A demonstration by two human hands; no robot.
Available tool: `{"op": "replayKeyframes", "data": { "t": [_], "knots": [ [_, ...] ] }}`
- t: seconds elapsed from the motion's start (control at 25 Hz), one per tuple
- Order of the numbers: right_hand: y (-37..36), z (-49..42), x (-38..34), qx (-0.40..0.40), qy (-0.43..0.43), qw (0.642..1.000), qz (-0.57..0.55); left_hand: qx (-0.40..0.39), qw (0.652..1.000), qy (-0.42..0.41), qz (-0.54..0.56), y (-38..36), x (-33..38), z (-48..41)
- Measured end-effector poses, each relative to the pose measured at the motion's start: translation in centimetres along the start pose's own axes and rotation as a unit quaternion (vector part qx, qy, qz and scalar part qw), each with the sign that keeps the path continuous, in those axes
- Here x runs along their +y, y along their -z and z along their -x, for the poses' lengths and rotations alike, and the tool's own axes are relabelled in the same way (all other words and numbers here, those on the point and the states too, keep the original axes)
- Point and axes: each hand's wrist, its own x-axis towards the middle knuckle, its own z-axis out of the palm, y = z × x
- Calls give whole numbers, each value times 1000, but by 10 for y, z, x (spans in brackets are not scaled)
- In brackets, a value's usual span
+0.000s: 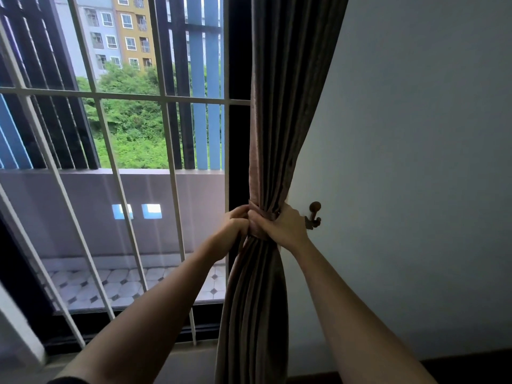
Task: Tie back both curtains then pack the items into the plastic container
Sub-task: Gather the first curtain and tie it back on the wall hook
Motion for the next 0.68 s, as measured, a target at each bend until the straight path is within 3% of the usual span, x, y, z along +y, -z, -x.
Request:
{"op": "replayKeyframes", "data": {
  "t": [0.08, 0.2, 0.32, 0.48, 0.68],
  "knots": [
    [3, 1, 1, -40, 2, 992, -116, -45, 999, 12, 20, 0, 5, 1],
    [2, 0, 13, -55, 23, 939, -337, -67, 997, 22, -11, 2, 9, -3],
    [-15, 5, 37, -11, -28, 903, -428, -41, 997, 8, -68, -3, 14, -5],
    [-35, 13, 54, 7, -112, 823, -556, 4, 998, -10, -63, -13, 16, -6],
    [-50, 15, 38, 37, -150, 798, -583, 72, 997, -7, -22, -22, 13, -11]
  ]
}}
